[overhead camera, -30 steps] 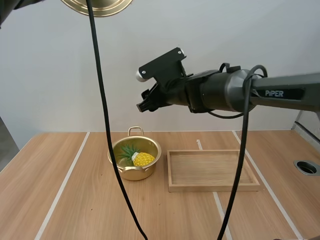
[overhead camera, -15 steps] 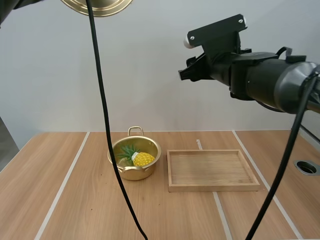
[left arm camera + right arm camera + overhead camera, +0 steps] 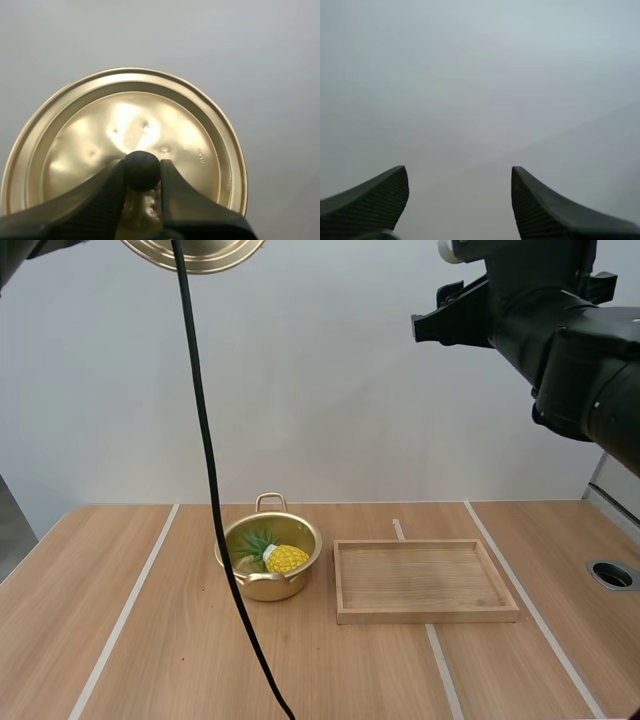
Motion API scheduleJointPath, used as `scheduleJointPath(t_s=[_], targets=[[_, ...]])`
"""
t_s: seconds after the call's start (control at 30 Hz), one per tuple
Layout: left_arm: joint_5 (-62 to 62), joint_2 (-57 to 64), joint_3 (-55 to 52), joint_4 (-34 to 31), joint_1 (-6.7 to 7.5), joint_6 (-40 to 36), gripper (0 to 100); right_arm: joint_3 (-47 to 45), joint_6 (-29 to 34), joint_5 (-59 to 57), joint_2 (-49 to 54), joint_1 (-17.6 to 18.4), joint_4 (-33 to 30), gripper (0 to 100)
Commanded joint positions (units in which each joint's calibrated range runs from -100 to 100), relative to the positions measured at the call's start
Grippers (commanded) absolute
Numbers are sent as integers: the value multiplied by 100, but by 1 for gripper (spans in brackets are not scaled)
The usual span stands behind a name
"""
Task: Open the pot, put the pineapple inside, and close it
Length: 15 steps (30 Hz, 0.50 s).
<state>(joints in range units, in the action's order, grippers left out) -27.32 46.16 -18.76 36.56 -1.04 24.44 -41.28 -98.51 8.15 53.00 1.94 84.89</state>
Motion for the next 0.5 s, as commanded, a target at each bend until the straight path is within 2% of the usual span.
scheduleJointPath(t_s=[0.0,0.03,0.13,0.23,0.33,0.47], targets=[[202,46,64,90,1,-27,0,-122,11,610,231,-37,191,72],[202,46,64,90,1,-27,0,-186,-2,892,302,-37,191,51],[202,46,64,90,1,-27,0,-384,-149,1485,431,-37,205,0],[202,46,64,90,1,-27,0,-566,-149,1994,597,-37,295,0],[202,46,64,90,1,-44,0,-782,-149,2034,796,-37,358,0],[72,46,64,90,1,-42,0,-1128,-149,2016,1040,-37,856,0]])
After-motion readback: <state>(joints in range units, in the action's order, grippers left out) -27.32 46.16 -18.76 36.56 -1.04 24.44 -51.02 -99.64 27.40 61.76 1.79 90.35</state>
